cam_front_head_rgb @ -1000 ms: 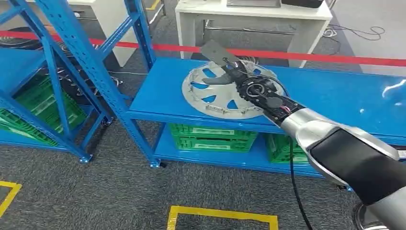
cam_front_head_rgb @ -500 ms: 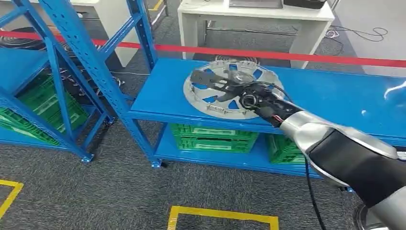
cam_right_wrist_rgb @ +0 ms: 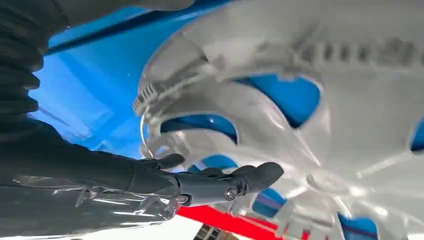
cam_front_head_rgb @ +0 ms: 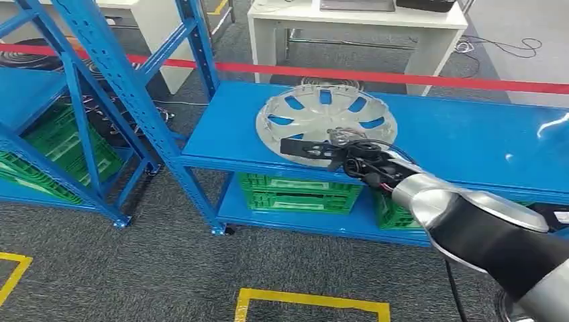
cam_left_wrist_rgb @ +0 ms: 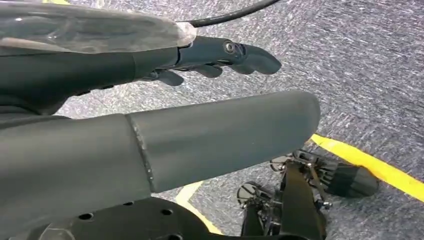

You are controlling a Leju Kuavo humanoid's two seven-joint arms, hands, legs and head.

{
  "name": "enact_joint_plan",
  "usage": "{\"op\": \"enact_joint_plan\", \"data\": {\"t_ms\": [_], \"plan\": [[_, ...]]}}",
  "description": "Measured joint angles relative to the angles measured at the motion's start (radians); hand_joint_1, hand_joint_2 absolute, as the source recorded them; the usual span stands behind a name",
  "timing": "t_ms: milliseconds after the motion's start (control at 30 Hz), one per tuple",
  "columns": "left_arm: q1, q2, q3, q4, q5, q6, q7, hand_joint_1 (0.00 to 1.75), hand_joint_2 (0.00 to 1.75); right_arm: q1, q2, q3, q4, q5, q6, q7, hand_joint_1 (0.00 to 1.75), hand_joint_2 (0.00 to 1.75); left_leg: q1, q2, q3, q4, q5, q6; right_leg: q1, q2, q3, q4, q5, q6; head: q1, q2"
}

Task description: Take the parts from the cabinet and place them on the table.

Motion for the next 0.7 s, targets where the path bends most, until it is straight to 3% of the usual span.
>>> {"op": "enact_joint_plan", "data": {"t_ms": [700], "plan": [[0.000,0.001,-0.018,0.000,-0.005,-0.001,0.004,0.00,0.00,0.030,0.000,0.005,0.047,0.005,-0.002,-0.085,0.00,1.75,0.000,0.001,0.002,0.000,0.000,0.000,0.000,0.000,0.000,0.000,0.000,0.000,0.000,0.000]]}}
